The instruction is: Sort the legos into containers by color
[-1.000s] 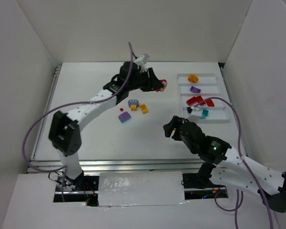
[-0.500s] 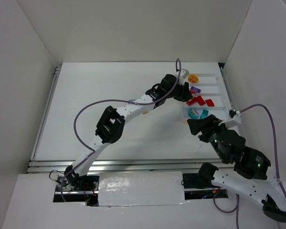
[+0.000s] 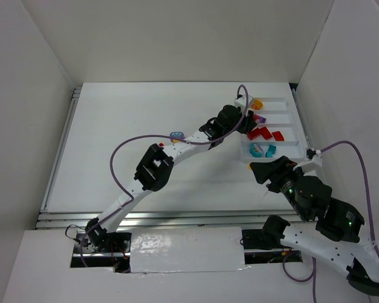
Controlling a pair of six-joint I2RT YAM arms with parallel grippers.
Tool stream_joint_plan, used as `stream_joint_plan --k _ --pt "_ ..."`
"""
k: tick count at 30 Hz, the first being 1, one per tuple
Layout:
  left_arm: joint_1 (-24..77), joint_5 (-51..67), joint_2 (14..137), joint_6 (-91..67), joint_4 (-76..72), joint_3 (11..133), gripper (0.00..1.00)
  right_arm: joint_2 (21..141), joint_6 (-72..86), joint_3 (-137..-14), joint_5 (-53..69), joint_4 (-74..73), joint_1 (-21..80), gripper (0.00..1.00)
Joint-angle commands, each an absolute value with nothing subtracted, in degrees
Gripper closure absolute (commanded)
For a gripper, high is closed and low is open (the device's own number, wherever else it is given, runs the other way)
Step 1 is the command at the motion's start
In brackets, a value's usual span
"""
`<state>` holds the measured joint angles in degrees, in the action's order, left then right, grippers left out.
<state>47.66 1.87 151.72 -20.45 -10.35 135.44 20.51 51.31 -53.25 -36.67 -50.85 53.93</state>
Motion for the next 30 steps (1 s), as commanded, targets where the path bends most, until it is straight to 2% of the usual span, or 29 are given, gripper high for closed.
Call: stream_joint_plan --k 1,2,4,9,13,15,23,26,29,30 --pt "47.99 0.53 153.98 -17.49 -16.25 137.81 0.53 20.39 50.45 -53.18 -36.47 -50.1 53.7 1.0" --pt "47.9 0.61 154.25 -17.66 -16.61 137.9 0.41 20.48 50.19 -53.17 -36.56 -50.01 53.79 1.0" --pt "47.9 0.44 154.77 -17.93 -17.22 138.08 0.3 21.09 50.1 -53.09 -36.47 -50.01 53.7 1.0" --pt "47.46 0.26 155.65 -18.9 -18.02 137.11 0.15 22.06 49.75 -52.3 -36.56 -49.13 53.7 1.0" --pt "46.94 0.26 153.39 -19.51 -18.63 134.84 0.13 22.41 49.75 -51.42 -37.26 -48.52 53.7 1.0" --pt "47.02 -1.31 150.48 -19.69 -21.6 129.48 0.11 23.2 50.18 -51.42 -38.93 -48.69 53.7 1.0" --pt "46.67 -5.7 129.13 -21.8 -22.33 113.56 0.03 26.88 51.42 -53.87 -46.05 -48.43 53.53 1.0" --pt "45.53 -13.43 121.75 -23.55 -11.81 112.94 0.01 31.44 48.53 -53.62 -45.36 -44.14 52.74 1.0" --pt "43.07 -20.47 113.84 -28.9 3.3 111.01 0.0 38.55 44.57 -53.88 -38.79 -39.13 46.08 1.0" --pt "41.15 -20.57 109.38 -30.57 7.08 110.05 0.01 40.24 43.26 -53.44 -35.19 -37.2 39.96 1.0"
